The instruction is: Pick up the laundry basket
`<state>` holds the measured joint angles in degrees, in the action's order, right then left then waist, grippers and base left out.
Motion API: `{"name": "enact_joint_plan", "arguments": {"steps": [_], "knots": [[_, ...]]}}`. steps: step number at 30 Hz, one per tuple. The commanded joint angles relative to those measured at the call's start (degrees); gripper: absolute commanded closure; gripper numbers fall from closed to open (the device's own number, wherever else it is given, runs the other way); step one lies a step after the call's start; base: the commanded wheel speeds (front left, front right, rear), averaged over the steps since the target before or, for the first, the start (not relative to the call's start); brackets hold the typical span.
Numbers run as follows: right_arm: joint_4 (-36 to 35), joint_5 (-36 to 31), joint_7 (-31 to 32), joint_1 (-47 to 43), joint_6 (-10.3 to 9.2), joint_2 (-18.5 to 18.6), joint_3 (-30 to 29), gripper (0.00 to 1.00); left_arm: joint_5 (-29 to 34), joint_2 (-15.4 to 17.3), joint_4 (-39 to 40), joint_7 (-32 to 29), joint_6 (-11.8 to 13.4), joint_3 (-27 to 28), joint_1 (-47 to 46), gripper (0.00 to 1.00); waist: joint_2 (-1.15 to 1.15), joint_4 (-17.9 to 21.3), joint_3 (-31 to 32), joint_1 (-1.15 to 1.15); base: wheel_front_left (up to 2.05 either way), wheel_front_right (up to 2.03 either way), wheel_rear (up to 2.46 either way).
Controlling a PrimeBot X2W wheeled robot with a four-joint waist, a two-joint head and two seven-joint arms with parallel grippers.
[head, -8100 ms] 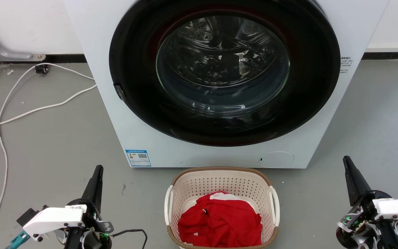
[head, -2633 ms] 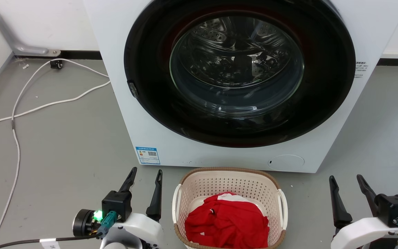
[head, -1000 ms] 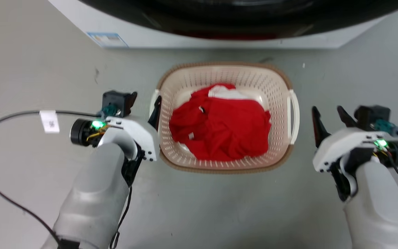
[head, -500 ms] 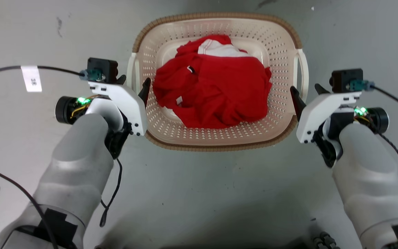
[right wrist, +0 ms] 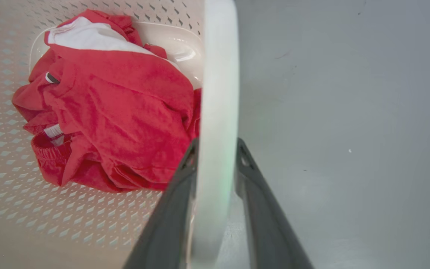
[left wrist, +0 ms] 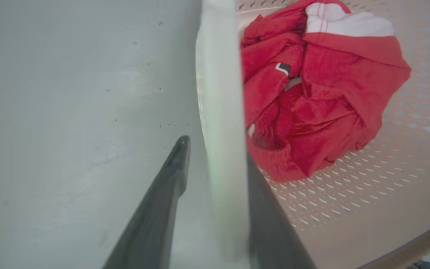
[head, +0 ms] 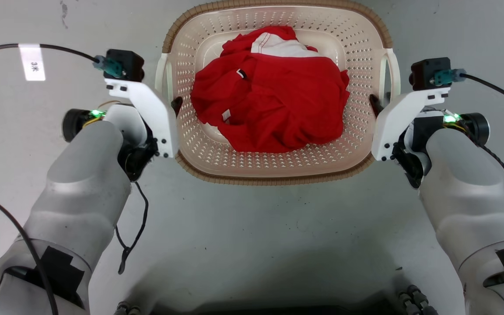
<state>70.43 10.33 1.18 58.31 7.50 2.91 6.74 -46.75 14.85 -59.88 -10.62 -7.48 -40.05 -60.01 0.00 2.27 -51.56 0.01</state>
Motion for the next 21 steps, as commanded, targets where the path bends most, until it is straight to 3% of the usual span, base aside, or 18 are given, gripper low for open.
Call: {"name": "enact_joint_plan", "arguments": {"steps": [1, 10, 21], "knots": [[0.6, 0.6, 0.2, 0.9, -0.02, 0.0, 0.5, 1.00, -0.9, 0.4, 0.0, -0.4, 0.0, -0.7, -0.5, 1.00, 0.00, -0.1, 0.1, -0.01, 0.00, 0.00, 0.00], [2.1, 4.1, 2.6, -0.6, -0.02, 0.2, 3.8, 1.00, -6.0, 0.0, -0.4, -2.4, 0.0, -5.6, 0.1, 1.00, 0.00, -0.8, 3.8, -0.01, 0.00, 0.00, 0.00], [2.1, 11.9, 12.9, -4.8, -0.01, -0.1, 10.1, 1.00, -12.9, -1.5, -2.6, -9.0, -0.1, -8.8, 3.5, 1.00, 0.00, -1.8, 16.4, -0.01, 0.00, 0.00, 0.00]]}}
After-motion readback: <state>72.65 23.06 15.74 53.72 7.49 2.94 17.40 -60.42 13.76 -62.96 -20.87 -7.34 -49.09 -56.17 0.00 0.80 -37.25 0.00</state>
